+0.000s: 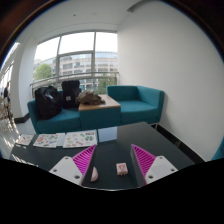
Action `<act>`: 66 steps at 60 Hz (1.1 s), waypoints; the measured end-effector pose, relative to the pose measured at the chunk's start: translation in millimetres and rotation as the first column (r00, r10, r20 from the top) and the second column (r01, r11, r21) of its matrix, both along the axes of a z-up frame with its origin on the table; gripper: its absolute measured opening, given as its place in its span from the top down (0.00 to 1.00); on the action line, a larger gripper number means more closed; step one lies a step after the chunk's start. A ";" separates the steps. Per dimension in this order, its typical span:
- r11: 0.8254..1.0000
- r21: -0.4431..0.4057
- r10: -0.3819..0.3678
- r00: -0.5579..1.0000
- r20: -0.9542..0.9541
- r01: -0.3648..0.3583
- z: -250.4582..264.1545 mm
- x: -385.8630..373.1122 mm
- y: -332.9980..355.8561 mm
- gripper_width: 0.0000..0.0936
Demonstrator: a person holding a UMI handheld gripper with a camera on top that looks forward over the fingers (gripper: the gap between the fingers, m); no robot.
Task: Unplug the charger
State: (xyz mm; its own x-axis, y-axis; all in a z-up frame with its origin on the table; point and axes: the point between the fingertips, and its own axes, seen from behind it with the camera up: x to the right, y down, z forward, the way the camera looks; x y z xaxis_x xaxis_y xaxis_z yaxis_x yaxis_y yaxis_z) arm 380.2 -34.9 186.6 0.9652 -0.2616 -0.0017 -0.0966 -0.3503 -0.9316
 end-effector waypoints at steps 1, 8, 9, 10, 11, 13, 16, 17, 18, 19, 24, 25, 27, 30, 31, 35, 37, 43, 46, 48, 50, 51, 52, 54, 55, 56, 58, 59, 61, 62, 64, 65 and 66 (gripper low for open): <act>1.000 0.018 0.002 1.000 -0.002 -0.002 14.2 -11.6 -1.1 0.26; 0.988 0.141 0.059 0.998 -0.010 -0.057 76.0 -75.8 -45.3 0.15; 0.987 0.146 0.068 0.998 -0.011 -0.065 81.4 -92.1 -46.2 0.15; 0.986 0.147 0.081 0.997 -0.011 -0.079 89.4 -103.6 -53.9 0.15; 0.985 0.146 0.096 0.995 -0.009 -0.094 90.2 -114.5 -60.2 0.14; 0.983 0.142 0.120 0.993 -0.004 -0.118 88.6 -135.5 -74.6 0.13; 0.980 0.134 0.148 0.989 0.006 -0.148 88.5 -174.5 -91.6 0.12; 0.979 0.128 0.158 0.987 0.011 -0.158 85.2 -184.6 -98.0 0.12; 0.979 0.122 0.166 0.986 0.014 -0.166 81.2 -194.2 -104.7 0.12; 0.978 0.115 0.173 0.985 0.016 -0.174 76.9 -203.2 -111.5 0.12; 0.975 0.070 0.209 0.977 0.030 -0.211 55.4 -255.6 -138.8 0.10; 0.974 0.058 0.216 0.976 0.029 -0.218 50.6 -263.7 -144.8 0.10; 0.971 0.035 0.237 0.971 0.031 -0.238 41.6 -279.5 -155.2 0.09; 0.968 0.021 0.251 0.968 0.023 -0.252 25.9 -306.4 -170.5 0.09; 0.967 0.016 0.255 0.967 0.019 -0.256 26.2 -314.9 -171.6 0.09; 0.953 0.004 0.302 0.953 0.021 -0.302 20.7 -342.9 -184.2 0.09; 0.948 0.002 0.317 0.948 0.028 -0.317 16.5 -354.5 -193.4 0.10; 0.937 -0.001 0.349 0.937 0.017 -0.349 14.6 -374.5 -205.9 0.09; 0.936 0.001 0.353 0.936 0.015 -0.353 13.0 -379.4 -212.1 0.09; 0.936 0.001 0.351 0.936 0.016 -0.351 13.6 -378.9 -213.8 0.09; 0.938 0.002 0.348 0.937 0.018 -0.348 14.4 -378.4 -215.2 0.10; 0.939 0.005 0.345 0.938 0.020 -0.345 13.2 -379.3 -216.7 0.10; 0.939 0.006 0.343 0.939 0.021 -0.343 14.4 -378.6 -217.3 0.10; 0.941 0.008 0.339 0.940 0.023 -0.339 16.1 -377.3 -220.3 0.10; 0.941 0.009 0.339 0.941 0.022 -0.339 17.2 -376.8 -221.8 0.10; 0.941 0.011 0.339 0.941 0.021 -0.339 18.4 -376.6 -223.3 0.10; 0.941 0.013 0.339 0.941 0.015 -0.339 20.7 -377.3 -226.4 0.10; 0.940 0.015 0.339 0.941 0.012 -0.340 22.1 -377.8 -227.8 0.10; 0.941 0.019 0.339 0.941 0.005 -0.339 21.6 -379.1 -225.9 0.10; 0.941 0.022 0.338 0.941 0.003 -0.338 22.9 -379.5 -227.0 0.10; 0.942 0.026 0.336 0.942 -0.001 -0.335 24.4 -377.7 -228.3 0.10; 0.942 0.027 0.334 0.942 -0.002 -0.334 25.4 -377.3 -229.6 0.10; 0.942 0.027 0.334 0.943 -0.001 -0.334 26.4 -376.9 -230.8 0.10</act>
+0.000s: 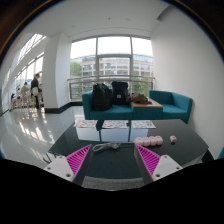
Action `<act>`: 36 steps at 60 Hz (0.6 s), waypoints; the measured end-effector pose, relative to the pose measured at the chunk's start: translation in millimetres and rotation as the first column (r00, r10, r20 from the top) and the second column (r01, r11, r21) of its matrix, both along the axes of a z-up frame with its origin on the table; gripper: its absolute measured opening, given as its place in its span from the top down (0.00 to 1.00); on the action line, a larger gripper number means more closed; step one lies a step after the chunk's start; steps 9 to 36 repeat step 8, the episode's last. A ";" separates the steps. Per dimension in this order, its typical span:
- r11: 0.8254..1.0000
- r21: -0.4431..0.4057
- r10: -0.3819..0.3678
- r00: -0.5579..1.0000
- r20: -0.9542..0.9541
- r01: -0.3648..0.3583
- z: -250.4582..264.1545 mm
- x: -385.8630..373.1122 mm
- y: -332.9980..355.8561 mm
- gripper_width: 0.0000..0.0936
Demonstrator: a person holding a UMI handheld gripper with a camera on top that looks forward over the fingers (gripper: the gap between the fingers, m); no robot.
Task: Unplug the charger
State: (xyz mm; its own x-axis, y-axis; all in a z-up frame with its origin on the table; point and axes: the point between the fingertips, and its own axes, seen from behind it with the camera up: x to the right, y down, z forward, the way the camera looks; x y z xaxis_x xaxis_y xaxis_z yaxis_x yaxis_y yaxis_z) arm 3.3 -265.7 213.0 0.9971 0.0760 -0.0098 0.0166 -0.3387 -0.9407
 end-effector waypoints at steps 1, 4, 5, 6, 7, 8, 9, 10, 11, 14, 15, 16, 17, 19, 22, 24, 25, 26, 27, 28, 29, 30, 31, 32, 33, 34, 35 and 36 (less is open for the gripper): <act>1.000 0.000 -0.001 1.000 0.001 0.001 1.1 0.0 -1.0 0.10; 1.000 0.006 -0.007 1.000 0.005 0.007 -0.6 2.4 4.3 0.10; 1.000 0.006 -0.008 1.000 0.005 0.008 0.1 2.8 2.9 0.10; 1.000 0.005 -0.009 1.000 0.005 0.009 1.0 2.6 1.6 0.10; 1.000 0.005 -0.009 1.000 0.005 0.009 1.6 2.4 0.8 0.10; 1.000 0.004 -0.010 1.000 0.004 0.010 2.3 2.1 -0.6 0.10; 1.000 0.004 -0.010 1.000 0.004 0.010 2.3 2.1 -0.6 0.10; 1.000 0.004 -0.010 1.000 0.004 0.010 2.3 2.1 -0.6 0.10; 1.000 0.004 -0.010 1.000 0.004 0.010 2.3 2.1 -0.6 0.10; 1.000 0.004 -0.010 1.000 0.004 0.010 2.3 2.1 -0.6 0.10; 1.000 0.004 -0.010 1.000 0.004 0.010 2.3 2.1 -0.6 0.10; 1.000 0.004 -0.010 1.000 0.004 0.010 2.3 2.1 -0.6 0.10; 1.000 0.004 -0.010 1.000 0.004 0.010 2.3 2.1 -0.6 0.10; 1.000 0.004 -0.010 1.000 0.004 0.010 2.3 2.1 -0.6 0.10; 1.000 0.004 -0.010 1.000 0.004 0.010 2.3 2.1 -0.6 0.10; 1.000 0.004 -0.010 1.000 0.004 0.010 2.3 2.1 -0.6 0.10; 1.000 0.004 -0.010 1.000 0.004 0.010 2.3 2.1 -0.6 0.10; 1.000 0.004 -0.010 1.000 0.004 0.010 2.3 2.1 -0.6 0.10; 1.000 0.004 -0.010 1.000 0.004 0.010 2.3 2.1 -0.6 0.10; 1.000 0.004 -0.010 1.000 0.004 0.010 2.3 2.1 -0.6 0.10; 1.000 0.004 -0.010 1.000 0.004 0.010 2.3 2.1 -0.6 0.10; 1.000 0.004 -0.010 1.000 0.004 0.010 2.3 2.1 -0.6 0.10; 1.000 0.004 -0.010 1.000 0.004 0.010 2.3 2.1 -0.6 0.10; 1.000 0.004 -0.010 1.000 0.004 0.010 2.3 2.1 -0.6 0.10; 1.000 0.004 -0.010 1.000 0.004 0.010 2.3 2.1 -0.6 0.10; 1.000 0.004 -0.010 1.000 0.004 0.010 2.3 2.1 -0.6 0.10; 1.000 0.004 -0.010 1.000 0.004 0.010 2.3 2.1 -0.6 0.10; 1.000 0.004 -0.010 1.000 0.004 0.010 2.3 2.1 -0.6 0.10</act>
